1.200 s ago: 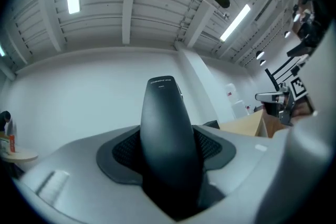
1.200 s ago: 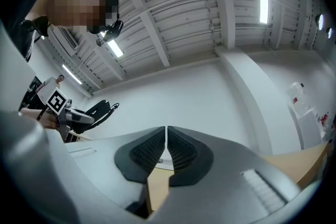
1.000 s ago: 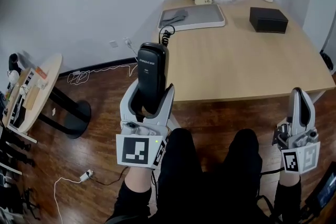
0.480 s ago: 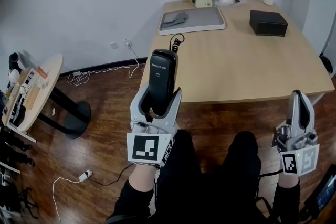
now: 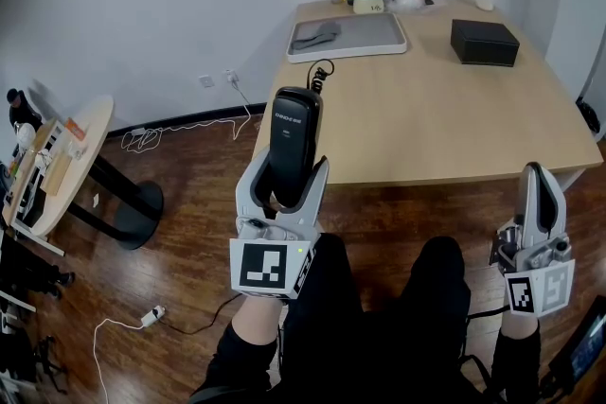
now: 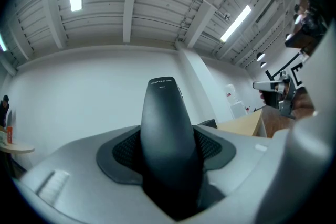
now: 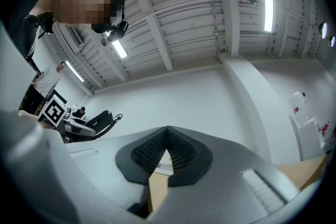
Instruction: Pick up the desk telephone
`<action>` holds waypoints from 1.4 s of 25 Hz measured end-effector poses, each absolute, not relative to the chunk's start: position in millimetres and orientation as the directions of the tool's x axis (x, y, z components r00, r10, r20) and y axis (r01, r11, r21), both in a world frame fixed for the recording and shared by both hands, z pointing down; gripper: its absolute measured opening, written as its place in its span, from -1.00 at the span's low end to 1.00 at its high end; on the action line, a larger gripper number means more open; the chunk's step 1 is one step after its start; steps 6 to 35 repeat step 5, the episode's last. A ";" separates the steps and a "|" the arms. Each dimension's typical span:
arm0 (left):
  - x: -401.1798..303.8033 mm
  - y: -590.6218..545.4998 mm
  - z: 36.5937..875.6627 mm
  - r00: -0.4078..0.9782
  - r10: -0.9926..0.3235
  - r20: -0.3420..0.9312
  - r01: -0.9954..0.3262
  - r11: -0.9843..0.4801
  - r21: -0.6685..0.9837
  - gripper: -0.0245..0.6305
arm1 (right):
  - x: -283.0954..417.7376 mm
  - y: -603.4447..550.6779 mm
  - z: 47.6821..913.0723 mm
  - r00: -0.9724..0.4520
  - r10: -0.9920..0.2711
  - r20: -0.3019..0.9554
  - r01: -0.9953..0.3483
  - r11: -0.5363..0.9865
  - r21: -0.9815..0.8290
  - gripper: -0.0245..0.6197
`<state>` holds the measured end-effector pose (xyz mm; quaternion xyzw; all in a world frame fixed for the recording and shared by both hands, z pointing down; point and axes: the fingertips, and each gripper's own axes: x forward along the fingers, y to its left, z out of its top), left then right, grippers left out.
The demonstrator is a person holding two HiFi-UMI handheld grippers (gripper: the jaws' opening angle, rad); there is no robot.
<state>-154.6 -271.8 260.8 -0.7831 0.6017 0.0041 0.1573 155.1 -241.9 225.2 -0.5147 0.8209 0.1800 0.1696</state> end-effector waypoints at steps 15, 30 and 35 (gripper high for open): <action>-154.9 -272.4 261.7 0.272 -0.942 -0.196 -0.945 -0.223 -0.239 -0.11 | 156.3 -242.9 227.5 -0.415 -0.784 -0.462 -0.905 0.407 0.123 -0.92; -154.9 -272.4 261.7 0.272 -0.942 -0.196 -0.945 -0.223 -0.239 -0.11 | 156.3 -242.9 227.5 -0.415 -0.784 -0.462 -0.905 0.407 0.123 -0.92; -154.9 -272.4 261.7 0.272 -0.942 -0.196 -0.945 -0.223 -0.239 -0.11 | 156.3 -242.9 227.5 -0.415 -0.784 -0.462 -0.905 0.407 0.123 -0.92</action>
